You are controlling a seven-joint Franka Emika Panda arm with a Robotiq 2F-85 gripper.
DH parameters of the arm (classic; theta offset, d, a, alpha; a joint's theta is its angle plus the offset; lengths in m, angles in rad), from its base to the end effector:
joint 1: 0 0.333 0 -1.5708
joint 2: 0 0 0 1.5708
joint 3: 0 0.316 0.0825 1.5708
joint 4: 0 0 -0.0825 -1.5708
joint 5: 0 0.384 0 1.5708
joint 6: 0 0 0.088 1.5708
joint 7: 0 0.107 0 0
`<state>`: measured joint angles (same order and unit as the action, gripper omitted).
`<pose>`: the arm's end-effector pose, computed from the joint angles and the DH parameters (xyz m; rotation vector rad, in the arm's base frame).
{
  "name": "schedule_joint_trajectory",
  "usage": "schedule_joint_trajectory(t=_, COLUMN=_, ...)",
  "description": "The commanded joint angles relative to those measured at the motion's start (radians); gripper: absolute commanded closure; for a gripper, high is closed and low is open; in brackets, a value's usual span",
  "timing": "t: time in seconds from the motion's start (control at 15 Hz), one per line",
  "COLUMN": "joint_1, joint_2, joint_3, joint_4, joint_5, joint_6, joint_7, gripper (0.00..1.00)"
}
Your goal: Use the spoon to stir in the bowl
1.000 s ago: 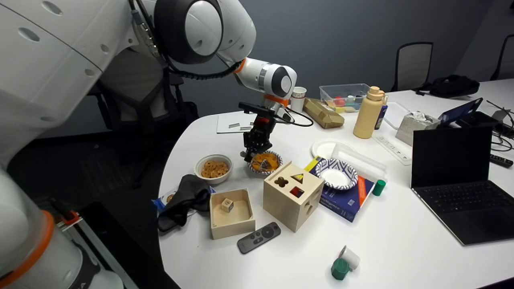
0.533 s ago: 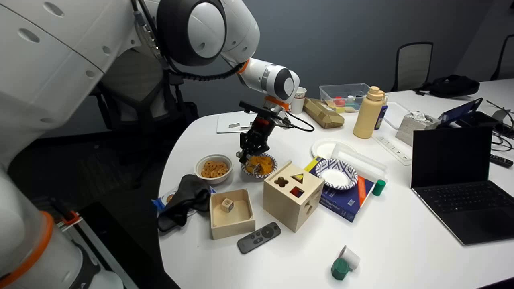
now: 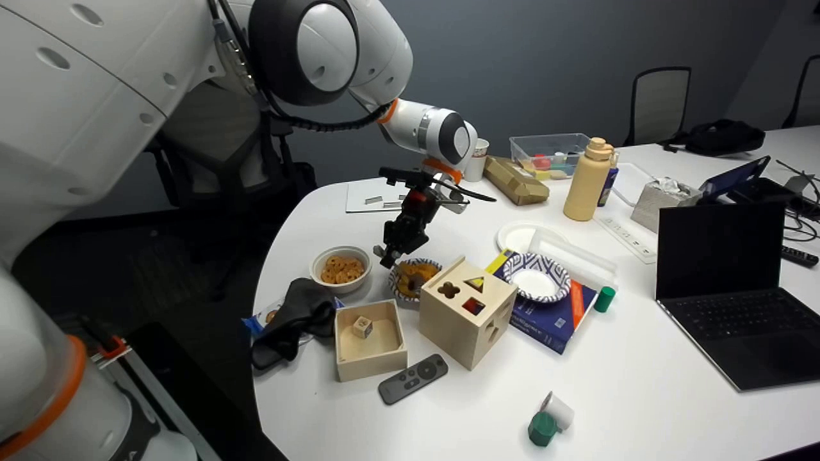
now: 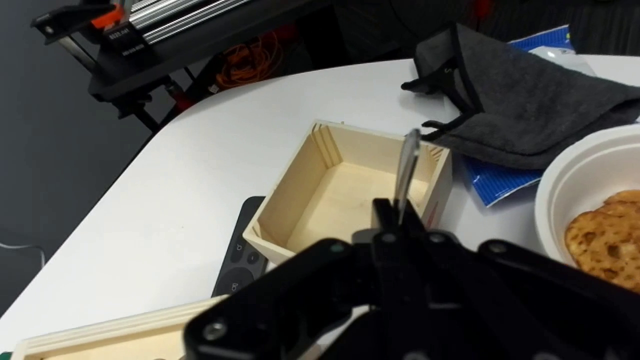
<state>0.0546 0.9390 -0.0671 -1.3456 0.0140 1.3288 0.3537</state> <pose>0.6117 0.0000 0.1313 2.5789 -0.4832 -1.3243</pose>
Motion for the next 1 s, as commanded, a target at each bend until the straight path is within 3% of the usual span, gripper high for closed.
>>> schedule_joint_trajectory(t=0.0, joint_1=0.038, joint_2=-0.016, joint_3=-0.016, joint_4=0.004, joint_5=-0.028, joint_6=0.019, joint_7=0.046, gripper=0.99)
schedule_joint_trajectory(t=0.4, joint_1=0.073, joint_2=-0.113, joint_3=-0.004, joint_4=-0.087, joint_5=-0.057, joint_6=0.155, joint_7=0.024, gripper=0.99)
schedule_joint_trajectory(t=0.67, joint_1=0.087, joint_2=-0.249, joint_3=-0.003, joint_4=-0.283, joint_5=-0.093, joint_6=0.422, joint_7=0.007, gripper=0.99)
schedule_joint_trajectory(t=0.93, joint_1=0.056, joint_2=-0.359, joint_3=0.008, joint_4=-0.466, joint_5=-0.075, joint_6=0.69, joint_7=-0.023, gripper=0.99)
